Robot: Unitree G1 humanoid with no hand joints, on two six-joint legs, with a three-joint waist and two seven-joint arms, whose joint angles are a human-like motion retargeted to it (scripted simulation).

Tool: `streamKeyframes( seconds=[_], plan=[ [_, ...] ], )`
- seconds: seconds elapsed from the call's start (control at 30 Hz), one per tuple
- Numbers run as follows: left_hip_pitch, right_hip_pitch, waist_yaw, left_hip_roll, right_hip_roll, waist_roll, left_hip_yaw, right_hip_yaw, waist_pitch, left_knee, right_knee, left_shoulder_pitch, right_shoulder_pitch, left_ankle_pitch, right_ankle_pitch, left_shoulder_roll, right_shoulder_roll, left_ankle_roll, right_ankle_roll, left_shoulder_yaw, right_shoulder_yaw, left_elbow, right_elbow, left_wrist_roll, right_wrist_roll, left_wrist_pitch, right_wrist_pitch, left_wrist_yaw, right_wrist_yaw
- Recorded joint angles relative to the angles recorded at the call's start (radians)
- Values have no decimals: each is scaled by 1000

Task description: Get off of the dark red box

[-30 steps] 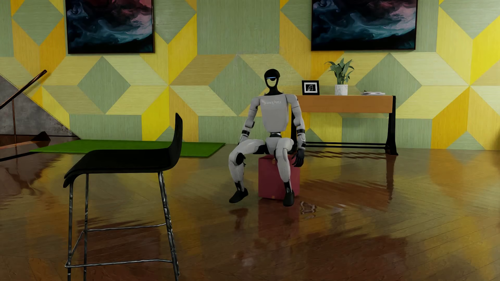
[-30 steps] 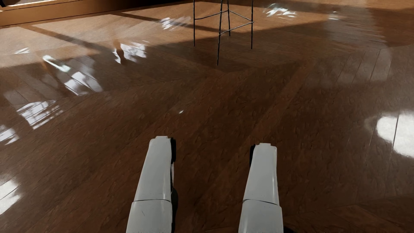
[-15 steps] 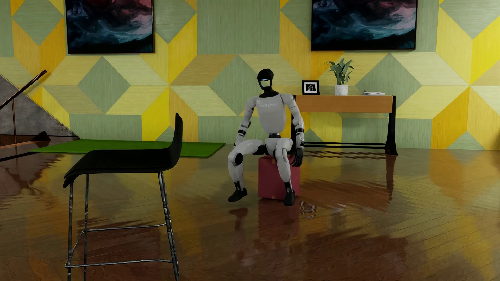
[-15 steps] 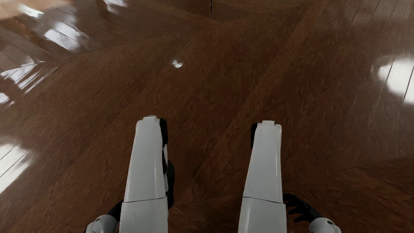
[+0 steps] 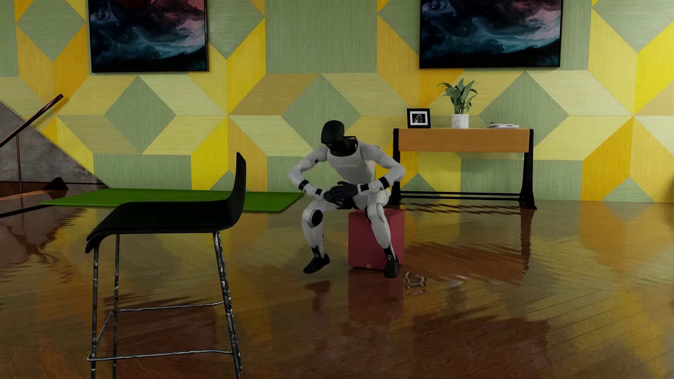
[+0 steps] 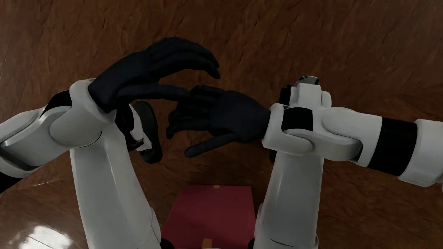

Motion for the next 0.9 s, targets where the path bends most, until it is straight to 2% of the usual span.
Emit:
streamKeyframes(
  seconds=[0.07, 0.1, 0.17, 0.23, 0.3, 0.37, 0.43, 0.5, 0.53, 0.57, 0.6, 0.63, 0.7, 0.77, 0.87, 0.9],
  plan=[
    [-3, -2, -1, -7, 7, 3, 7, -3, 33, -34, -32, -257, -173, -17, -12, 8, 28, 0, -6, -233, 159, 15, -1, -22, 19, -31, -14, 72, -81],
    [0, 2, -1, -18, 13, 3, 12, -8, 39, -62, -60, -315, -185, -18, -11, 3, 42, 9, -13, -292, 171, 15, 8, -20, 12, -32, -15, 70, -92],
    [35, 39, 2, -43, 23, 2, 23, -23, 38, -154, -151, -316, -129, -12, -1, -57, 83, 31, -29, -296, 105, 64, 67, 3, -10, -20, -13, 67, -87],
    [118, 117, 2, -64, 24, 2, 46, -47, 18, -294, -288, -240, -8, 10, 24, -143, 151, 61, -46, -246, -1, 175, 186, 59, -48, -5, -15, 29, -35],
    [240, 230, 3, -79, 23, 4, 70, -74, -22, -472, -459, -163, 128, 43, 63, -262, 258, 85, -62, -196, -118, 349, 362, 131, -105, 18, -15, -57, 53],
    [399, 378, 8, -99, 17, 5, 101, -107, -63, -672, -647, -102, 247, 88, 105, -418, 411, 112, -81, -149, -234, 583, 611, 233, -182, 29, -38, -156, 148],
    [575, 544, 8, -114, 8, 5, 127, -145, -122, -877, -836, -45, 348, 136, 148, -588, 584, 129, -93, -105, -339, 865, 891, 329, -244, 38, -52, -269, 286],
    [759, 716, 13, -119, -2, 6, 162, -195, -190, -1078, -1017, 7, 439, 192, 196, -753, 720, 136, -95, -84, -398, 1146, 1112, 432, -309, 55, -54, -329, 402],
    [852, 805, 13, -123, -3, 12, 178, -214, -235, -1179, -1110, 41, 487, 223, 220, -819, 767, 136, -99, -71, -429, 1248, 1175, 467, -321, 82, -34, -382, 488],
    [951, 900, 10, -134, -6, 19, 190, -236, -281, -1285, -1202, 86, 547, 254, 241, -868, 800, 140, -105, -60, -478, 1307, 1231, 482, -279, 120, 22, -422, 530],
    [1057, 998, 5, -147, -3, 23, 202, -256, -329, -1393, -1292, 142, 617, 281, 258, -895, 822, 150, -116, -39, -531, 1339, 1268, 465, -216, 155, 85, -450, 542],
    [1158, 1089, 2, -159, 12, 28, 210, -275, -379, -1497, -1381, 209, 686, 308, 277, -903, 827, 163, -133, -3, -581, 1348, 1274, 444, -172, 179, 121, -461, 546],
    [1342, 1259, 1, -172, 43, 35, 224, -310, -489, -1677, -1541, 351, 821, 348, 306, -891, 797, 184, -161, 78, -667, 1354, 1227, 355, -98, 216, 127, -448, 563],
    [1491, 1391, 1, -178, 62, 35, 244, -334, -603, -1824, -1665, 486, 943, 374, 321, -859, 748, 192, -173, 163, -739, 1349, 1149, 268, -68, 238, 123, -411, 563],
    [1627, 1542, -8, -180, 70, 41, 272, -372, -729, -1907, -1779, 634, 1094, 359, 318, -835, 697, 182, -178, 275, -875, 1365, 1116, 234, -38, 221, 105, -364, 548],
    [1699, 1610, -12, -180, 71, 41, 282, -393, -737, -1939, -1814, 670, 1132, 352, 318, -831, 697, 174, -174, 306, -929, 1392, 1148, 228, -28, 212, 105, -351, 529]
  ],
)
